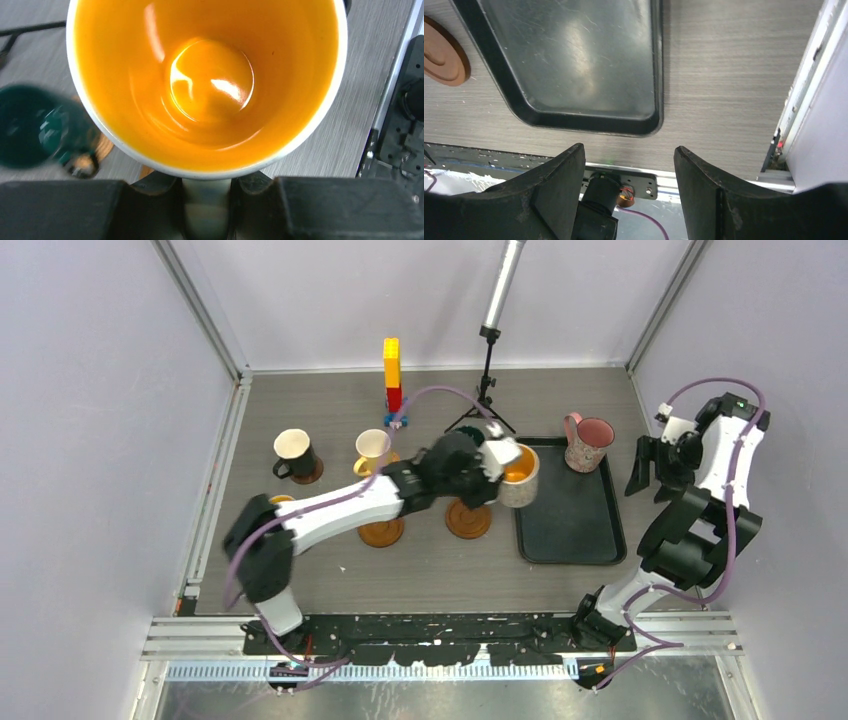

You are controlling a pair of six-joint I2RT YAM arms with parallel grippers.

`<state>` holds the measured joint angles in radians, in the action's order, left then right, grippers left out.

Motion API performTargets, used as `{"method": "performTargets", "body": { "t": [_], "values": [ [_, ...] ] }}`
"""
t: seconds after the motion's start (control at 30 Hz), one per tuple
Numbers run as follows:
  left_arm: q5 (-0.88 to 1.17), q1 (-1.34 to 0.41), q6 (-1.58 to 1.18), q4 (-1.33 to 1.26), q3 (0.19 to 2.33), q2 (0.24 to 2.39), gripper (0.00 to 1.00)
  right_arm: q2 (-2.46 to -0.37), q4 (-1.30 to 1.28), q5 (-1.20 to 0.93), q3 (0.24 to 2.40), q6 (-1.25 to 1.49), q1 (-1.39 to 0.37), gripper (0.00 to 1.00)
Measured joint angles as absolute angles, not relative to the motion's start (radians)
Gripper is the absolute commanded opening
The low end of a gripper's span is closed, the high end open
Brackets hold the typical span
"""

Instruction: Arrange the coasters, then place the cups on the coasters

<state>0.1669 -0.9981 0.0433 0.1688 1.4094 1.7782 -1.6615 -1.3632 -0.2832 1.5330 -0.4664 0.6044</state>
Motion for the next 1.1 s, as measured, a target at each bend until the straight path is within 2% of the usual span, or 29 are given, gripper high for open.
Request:
{"method": "performTargets", "body": {
  "t": [0.23, 0.43, 0.6, 0.73, 1.1],
  "values": [
    [0.112, -0.858, 0.024, 0.148, 0.952, 1.282, 0.00, -1.661, -1.337, -0.294, 1.533, -0.425, 0.485, 0.70],
    [0.057, -0.773, 0.015, 0.295, 0.710, 1.008, 0.00, -1.661, -1.330, -0.295, 1.533, -0.401, 0.433, 0.70],
    [-0.013, -0.672, 0.019, 0.376, 0.566, 0.885, 0.00, -1.661, -1.323, -0.293, 1.536, -0.384, 0.427, 0.70],
    [-0.038, -0.667, 0.030, 0.422, 0.519, 0.828, 0.00, -1.661, -1.320, -0.292, 1.541, -0.379, 0.424, 0.70],
    [-0.091, -0.667, 0.024, 0.365, 0.518, 0.910, 0.00, -1.661, -1.311, -0.289, 1.542, -0.359, 0.413, 0.70]
  ]
}}
